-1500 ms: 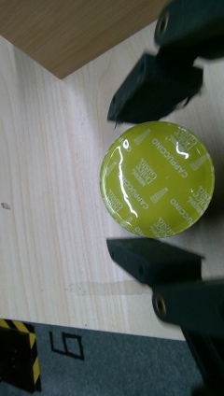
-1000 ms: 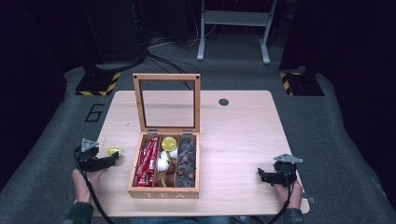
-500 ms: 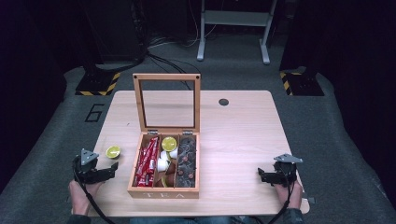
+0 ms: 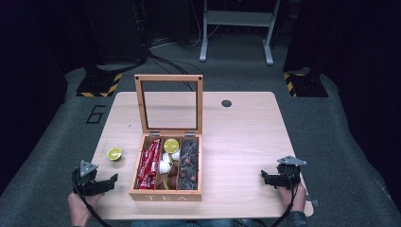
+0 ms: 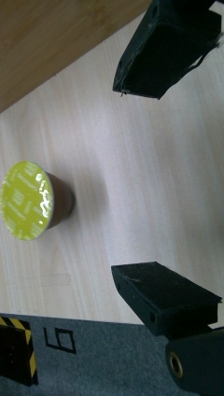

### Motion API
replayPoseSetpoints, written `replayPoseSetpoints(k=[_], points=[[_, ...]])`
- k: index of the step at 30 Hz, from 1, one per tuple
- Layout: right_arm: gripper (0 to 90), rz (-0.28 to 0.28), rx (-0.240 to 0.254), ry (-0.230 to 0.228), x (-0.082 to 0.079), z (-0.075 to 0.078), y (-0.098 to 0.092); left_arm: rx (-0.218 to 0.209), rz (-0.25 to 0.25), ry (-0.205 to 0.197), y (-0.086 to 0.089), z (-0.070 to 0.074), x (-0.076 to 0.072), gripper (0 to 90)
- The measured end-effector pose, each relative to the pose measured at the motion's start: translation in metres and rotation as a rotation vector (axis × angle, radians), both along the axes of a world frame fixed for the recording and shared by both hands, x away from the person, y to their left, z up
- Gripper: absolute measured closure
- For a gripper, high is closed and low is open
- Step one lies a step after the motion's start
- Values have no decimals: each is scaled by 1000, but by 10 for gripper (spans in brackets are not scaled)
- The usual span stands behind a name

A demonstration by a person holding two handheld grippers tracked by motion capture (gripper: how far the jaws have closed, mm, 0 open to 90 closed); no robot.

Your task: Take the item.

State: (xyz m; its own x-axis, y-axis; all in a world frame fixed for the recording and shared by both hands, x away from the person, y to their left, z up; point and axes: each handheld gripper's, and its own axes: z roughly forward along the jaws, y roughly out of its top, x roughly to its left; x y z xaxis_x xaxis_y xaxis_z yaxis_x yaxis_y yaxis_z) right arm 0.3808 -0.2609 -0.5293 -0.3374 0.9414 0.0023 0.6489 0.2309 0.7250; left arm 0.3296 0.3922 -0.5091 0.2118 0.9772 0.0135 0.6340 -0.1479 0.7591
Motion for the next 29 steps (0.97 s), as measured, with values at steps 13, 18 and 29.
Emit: replayPoseSetpoints(k=[13,18,29], points=[[40,2,-2,3,0,0,0,4,-19,57,3,-20,-7,97],[40,7,-6,-1,0,0,-1,-5,-11,31,5,-24,-6,73],[40,7,-6,-1,0,0,-1,-4,-12,47,6,-25,1,2]])
